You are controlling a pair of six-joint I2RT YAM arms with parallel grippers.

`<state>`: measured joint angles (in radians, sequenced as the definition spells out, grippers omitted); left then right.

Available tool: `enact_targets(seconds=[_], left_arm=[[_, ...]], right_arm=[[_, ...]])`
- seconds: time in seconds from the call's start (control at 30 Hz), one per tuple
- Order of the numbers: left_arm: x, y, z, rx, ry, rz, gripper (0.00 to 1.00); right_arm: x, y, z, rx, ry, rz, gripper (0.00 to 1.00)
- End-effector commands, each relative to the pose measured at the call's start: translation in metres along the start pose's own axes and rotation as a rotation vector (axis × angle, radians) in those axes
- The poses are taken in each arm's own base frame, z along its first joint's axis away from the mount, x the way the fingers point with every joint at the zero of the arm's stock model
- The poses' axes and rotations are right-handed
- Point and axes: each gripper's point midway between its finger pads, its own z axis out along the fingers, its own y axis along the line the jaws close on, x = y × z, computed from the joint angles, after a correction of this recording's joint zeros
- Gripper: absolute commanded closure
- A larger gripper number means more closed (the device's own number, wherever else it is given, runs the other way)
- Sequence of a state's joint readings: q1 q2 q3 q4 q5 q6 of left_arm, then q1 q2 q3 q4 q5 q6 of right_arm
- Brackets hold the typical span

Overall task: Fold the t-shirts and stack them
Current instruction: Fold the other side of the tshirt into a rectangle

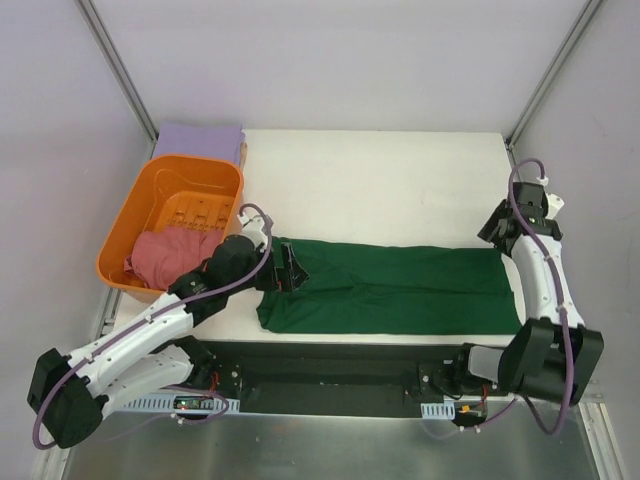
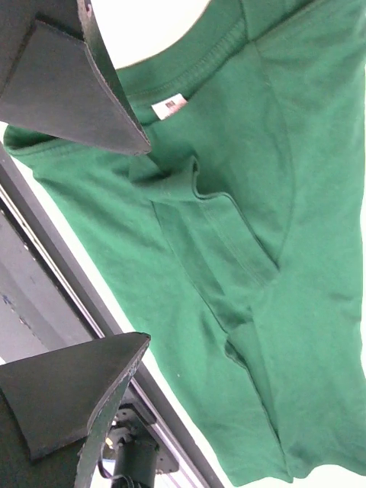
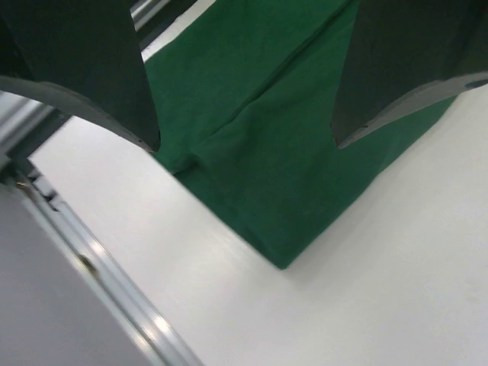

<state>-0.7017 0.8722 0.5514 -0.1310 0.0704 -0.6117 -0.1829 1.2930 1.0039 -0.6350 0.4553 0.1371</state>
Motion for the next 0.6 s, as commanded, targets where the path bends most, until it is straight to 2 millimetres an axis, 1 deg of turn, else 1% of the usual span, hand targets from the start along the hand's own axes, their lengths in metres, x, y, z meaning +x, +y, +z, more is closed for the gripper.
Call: enact_targets(seconds=[0.0,0.03,0.07,0.13,0.17,0.2,0.27,0.33,0.4,0.43,0.5,0.57], left_arm=[[-0.021,-0.02,0.004,0.023,-0.022,0.015,0.01],[-0.025,-0.02,0.011,0.011,-0.013,0.019,0.01],[-0.028,-0.022,0.017,0.005,-0.006,0.029,0.01],[-0.031,-0.015,0.037,-0.053,0.013,0.03,0.01],[-0.038,-0.009,0.045,-0.099,-0.002,0.031,0.01],[-0.04,-0.003,0.055,-0.143,0.001,0.028,0.01],[-0.04,0.001,0.07,-0.168,0.034,0.027,0.01],[-0.038,0.001,0.083,-0.177,0.06,0.021,0.01],[-0.027,0.01,0.096,-0.204,0.109,0.019,0.01],[-0.022,0.012,0.1,-0.21,0.129,0.017,0.02],[-0.01,0.009,0.105,-0.183,0.183,0.001,0.09],[-0.001,0.0,0.106,-0.133,0.222,-0.008,0.24]], right_arm=[[0.013,0.039,-0.032,-0.317,0.018,0.014,0.04],[0.021,0.055,-0.039,-0.423,0.025,0.016,0.04],[0.032,0.076,-0.051,-0.57,0.038,0.007,0.04],[0.055,0.107,-0.063,-0.781,0.068,-0.002,0.04],[0.066,0.118,-0.068,-0.862,0.091,-0.013,0.04],[0.077,0.122,-0.068,-0.9,0.122,-0.014,0.04],[0.096,0.127,-0.065,-0.937,0.183,-0.014,0.04],[0.11,0.126,-0.06,-0.939,0.224,-0.02,0.04],[0.12,0.123,-0.055,-0.923,0.253,-0.03,0.04],[0.123,0.122,-0.053,-0.916,0.258,-0.037,0.04],[0.126,0.118,-0.049,-0.892,0.254,-0.049,0.04],[0.128,0.113,-0.045,-0.863,0.25,-0.062,0.04]])
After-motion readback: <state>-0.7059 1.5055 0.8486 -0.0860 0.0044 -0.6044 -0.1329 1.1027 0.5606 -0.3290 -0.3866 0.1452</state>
